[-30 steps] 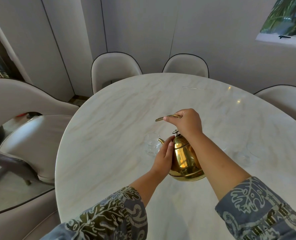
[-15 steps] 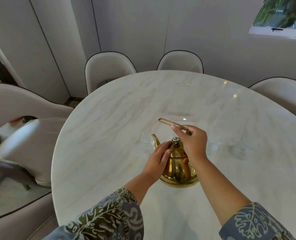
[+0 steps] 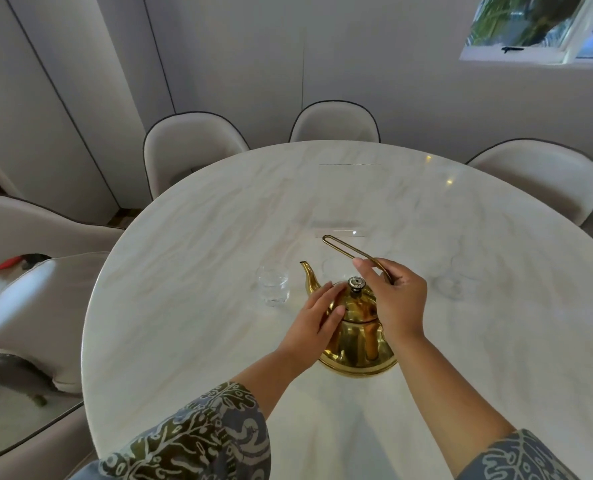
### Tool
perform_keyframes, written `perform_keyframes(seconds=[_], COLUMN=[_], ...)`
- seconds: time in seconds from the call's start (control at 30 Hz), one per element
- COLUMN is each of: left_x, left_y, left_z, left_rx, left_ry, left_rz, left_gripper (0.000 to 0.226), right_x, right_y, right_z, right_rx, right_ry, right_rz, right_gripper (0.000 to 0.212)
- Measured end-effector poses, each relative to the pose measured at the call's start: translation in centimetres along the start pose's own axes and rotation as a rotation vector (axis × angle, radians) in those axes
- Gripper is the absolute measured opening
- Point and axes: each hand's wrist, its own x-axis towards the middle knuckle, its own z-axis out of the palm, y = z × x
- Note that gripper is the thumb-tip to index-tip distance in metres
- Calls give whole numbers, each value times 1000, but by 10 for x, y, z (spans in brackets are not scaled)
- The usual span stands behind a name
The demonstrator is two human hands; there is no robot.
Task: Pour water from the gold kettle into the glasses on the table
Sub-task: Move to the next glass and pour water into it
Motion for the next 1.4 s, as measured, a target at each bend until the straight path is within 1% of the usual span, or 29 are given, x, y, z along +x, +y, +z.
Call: perform_keyframes(seconds=[0.13,0.23,0.4,0.57,1.03,1.4], left_x=[2,8,20,32,53,62], left_y=[12,22,34,37,35,33], left_z=[15,25,38,46,50,48], left_rx=[16,23,38,-15,-220,-299], left_ry=[-49,-83,-108,-118,-116,-115], left_rz=[7,11,23,-8,-101,-145], left_gripper=[47,47,46,46,44,44], right_x=[2,7,24,41,78,94], right_y=[-3,-3,-2,-3,-4,-12], right_z=[-20,-33,-45,-45,-24,-10], right_rx=[-28,-50,-86,-156,-363,-505], right_ry=[25,40,49,39,-72,-151], right_rz=[-23,-9,6,-5,-20,14], right_gripper=[13,12,24,29,30,31])
